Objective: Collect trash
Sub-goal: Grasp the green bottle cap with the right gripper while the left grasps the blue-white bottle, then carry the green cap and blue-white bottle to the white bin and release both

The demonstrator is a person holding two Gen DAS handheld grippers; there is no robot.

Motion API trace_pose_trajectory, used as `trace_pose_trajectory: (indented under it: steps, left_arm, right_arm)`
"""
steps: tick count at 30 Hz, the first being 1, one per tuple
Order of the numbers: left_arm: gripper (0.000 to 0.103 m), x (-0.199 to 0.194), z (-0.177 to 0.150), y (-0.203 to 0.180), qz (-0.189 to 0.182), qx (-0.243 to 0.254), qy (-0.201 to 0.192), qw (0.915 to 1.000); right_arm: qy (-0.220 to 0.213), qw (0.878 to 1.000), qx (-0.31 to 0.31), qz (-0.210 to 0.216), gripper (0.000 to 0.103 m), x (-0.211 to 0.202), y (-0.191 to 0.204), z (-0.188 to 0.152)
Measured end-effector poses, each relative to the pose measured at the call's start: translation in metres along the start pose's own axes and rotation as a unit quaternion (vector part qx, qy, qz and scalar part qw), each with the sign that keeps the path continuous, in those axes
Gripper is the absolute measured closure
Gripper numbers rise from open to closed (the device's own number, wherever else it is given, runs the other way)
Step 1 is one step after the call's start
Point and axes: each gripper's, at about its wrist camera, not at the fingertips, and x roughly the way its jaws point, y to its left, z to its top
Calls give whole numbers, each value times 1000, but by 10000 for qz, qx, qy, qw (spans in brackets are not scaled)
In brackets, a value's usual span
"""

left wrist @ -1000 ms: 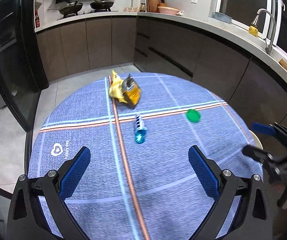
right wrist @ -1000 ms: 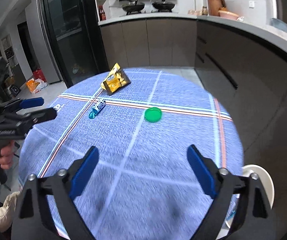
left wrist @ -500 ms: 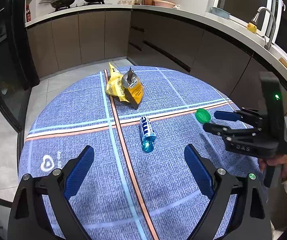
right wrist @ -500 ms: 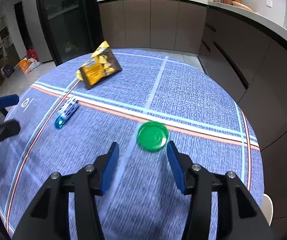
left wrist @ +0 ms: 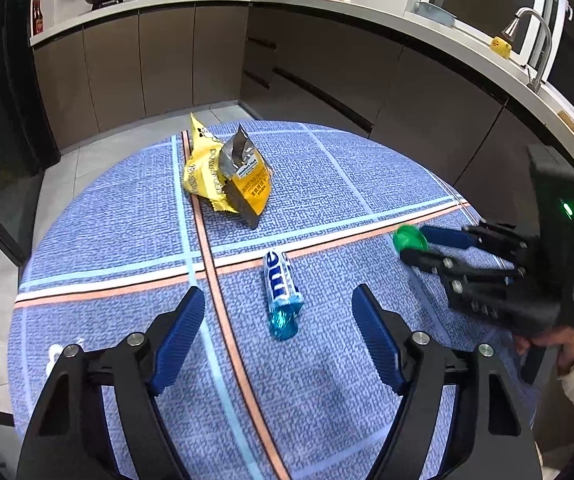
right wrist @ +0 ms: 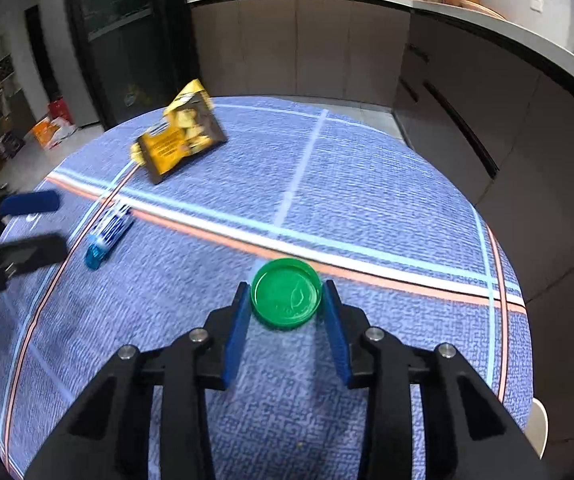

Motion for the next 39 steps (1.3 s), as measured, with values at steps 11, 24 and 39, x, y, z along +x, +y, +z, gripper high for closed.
trace_pose_trajectory:
  steps: [11, 24, 39]
  left_arm:
    - [62, 38, 17, 0, 25, -84, 391, 9992]
    - [89, 45, 18, -9, 9, -26, 529, 9986]
    - [91, -38, 24, -67, -220, 580, -10, 9981]
  right_arm:
    - [-10, 9999, -59, 122, 66, -6, 6, -7]
    - [28, 9999, -35, 117, 66, -11, 9, -11]
    - [-642, 9979, 45, 52, 66, -104, 1, -30]
